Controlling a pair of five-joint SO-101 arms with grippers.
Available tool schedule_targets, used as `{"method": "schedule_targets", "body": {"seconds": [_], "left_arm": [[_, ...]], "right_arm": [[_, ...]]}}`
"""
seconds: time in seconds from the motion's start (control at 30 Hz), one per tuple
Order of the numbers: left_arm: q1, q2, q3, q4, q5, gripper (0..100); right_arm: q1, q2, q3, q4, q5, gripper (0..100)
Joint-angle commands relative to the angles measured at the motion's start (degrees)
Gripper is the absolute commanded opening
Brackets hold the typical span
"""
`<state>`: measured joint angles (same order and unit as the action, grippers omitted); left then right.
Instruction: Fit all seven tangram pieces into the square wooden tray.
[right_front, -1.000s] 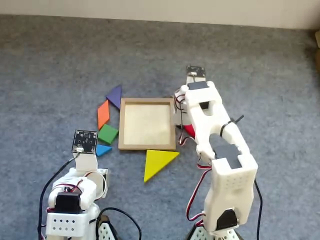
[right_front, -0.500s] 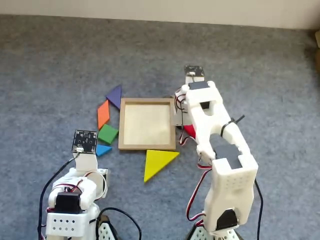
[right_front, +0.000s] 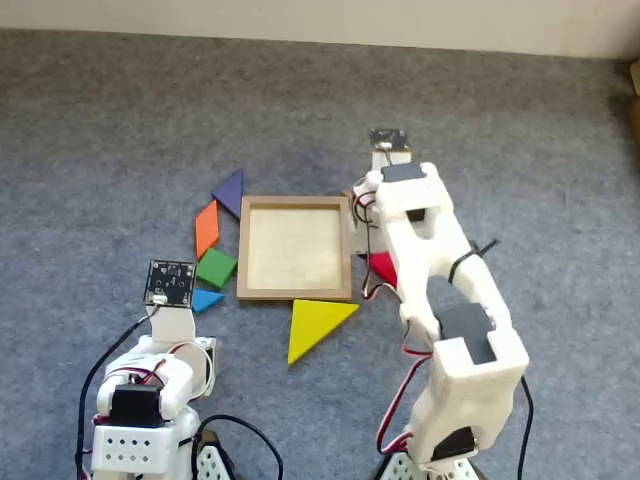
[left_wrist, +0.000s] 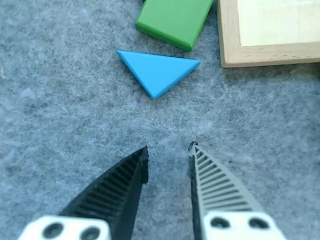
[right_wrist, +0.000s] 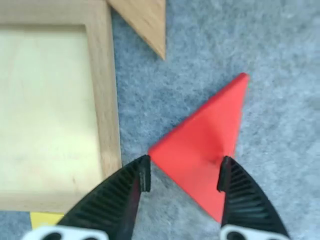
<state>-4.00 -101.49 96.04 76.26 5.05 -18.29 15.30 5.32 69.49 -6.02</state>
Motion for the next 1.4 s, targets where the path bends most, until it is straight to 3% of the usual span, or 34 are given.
{"method": "schedule_targets", "body": {"seconds": [0.0,0.23,0.47,0.83,1.37], "left_arm": [[-0.84,-2.51,1.10,0.35,0.35,14],[-0.84,-2.51,1.10,0.35,0.35,14],[-0.84,-2.51,1.10,0.35,0.35,14],[-0.84,-2.51,1.10,0.35,0.35,14],[-0.84,-2.51,1.10,0.35,0.35,14]], "right_arm": [[0.04,-5.76,0.22,0.48,1.23,20.6],[0.04,-5.76,3.30,-4.35,1.14,21.7],[-0.13,-5.76,3.47,-4.79,0.70,37.2],[-3.21,1.71,2.51,-4.62,-2.55,37.5],[-0.75,2.86,-0.48,-6.81,-2.81,37.5]]}}
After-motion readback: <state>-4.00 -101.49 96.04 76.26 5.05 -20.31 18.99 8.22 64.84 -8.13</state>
